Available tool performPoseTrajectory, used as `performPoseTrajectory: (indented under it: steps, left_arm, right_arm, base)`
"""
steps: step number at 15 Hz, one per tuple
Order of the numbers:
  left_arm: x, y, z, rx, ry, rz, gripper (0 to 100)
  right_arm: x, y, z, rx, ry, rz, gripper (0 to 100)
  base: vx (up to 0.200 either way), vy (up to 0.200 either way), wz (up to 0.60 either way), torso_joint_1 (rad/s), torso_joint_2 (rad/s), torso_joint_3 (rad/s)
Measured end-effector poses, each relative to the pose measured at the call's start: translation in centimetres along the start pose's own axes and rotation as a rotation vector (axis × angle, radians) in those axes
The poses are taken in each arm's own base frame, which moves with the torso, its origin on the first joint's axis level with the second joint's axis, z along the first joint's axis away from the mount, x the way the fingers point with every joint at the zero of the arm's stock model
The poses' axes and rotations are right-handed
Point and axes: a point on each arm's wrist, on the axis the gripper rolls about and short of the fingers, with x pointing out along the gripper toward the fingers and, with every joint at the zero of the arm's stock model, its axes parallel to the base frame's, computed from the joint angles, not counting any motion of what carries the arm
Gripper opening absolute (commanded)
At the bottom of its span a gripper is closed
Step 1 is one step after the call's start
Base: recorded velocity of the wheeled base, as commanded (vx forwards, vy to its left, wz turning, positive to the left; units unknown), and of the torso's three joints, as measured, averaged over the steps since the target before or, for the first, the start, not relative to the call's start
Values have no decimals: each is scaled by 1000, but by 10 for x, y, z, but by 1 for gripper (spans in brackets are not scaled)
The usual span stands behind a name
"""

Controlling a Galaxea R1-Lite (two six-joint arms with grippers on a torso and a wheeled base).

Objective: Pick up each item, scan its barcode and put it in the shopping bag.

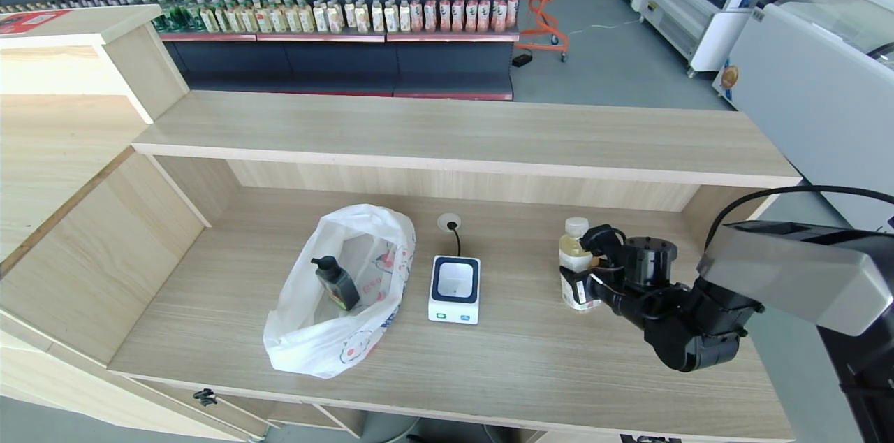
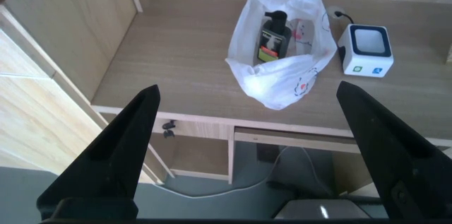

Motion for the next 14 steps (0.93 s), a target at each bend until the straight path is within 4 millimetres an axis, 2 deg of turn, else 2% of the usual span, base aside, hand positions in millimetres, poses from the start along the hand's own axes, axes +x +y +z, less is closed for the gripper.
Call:
performPoseTrajectory:
  steps: [2,4,7,8,10,11,12,14]
  left_arm:
    - [0,0,0,0,0,0,100]
    - [0,0,0,0,0,0,100]
    - [0,0,0,0,0,0,100]
    - [0,0,0,0,0,0,100]
    - [0,0,0,0,0,0,100]
    - [0,0,0,0,0,0,100]
    - [0,0,0,0,0,0,100]
    - [0,0,0,0,0,0,100]
  right_arm:
    - [-6,-2,6,-47,-34,-3,0]
    - [-12,-2,10,-16,-8,11,0]
    - [-28,-3,39,117,-17,35,0]
    - [-39,0,54,179,-25,104,0]
    - [-74,10,82,245,-72,437,0]
    - [-96,15,89,263,-68,617,0]
    - [-115,20,91,273,-54,711,0]
    - [-141,39,96,266,-39,813,0]
  base:
    - [0,0,0,0,0,0]
    - [0,0,0,0,0,0]
    - [0,0,0,0,0,0]
    - [0,0,0,0,0,0]
    - [0,0,0,0,0,0]
    - [0,0,0,0,0,0]
    - [0,0,0,0,0,0]
    - [0,0,0,0,0,0]
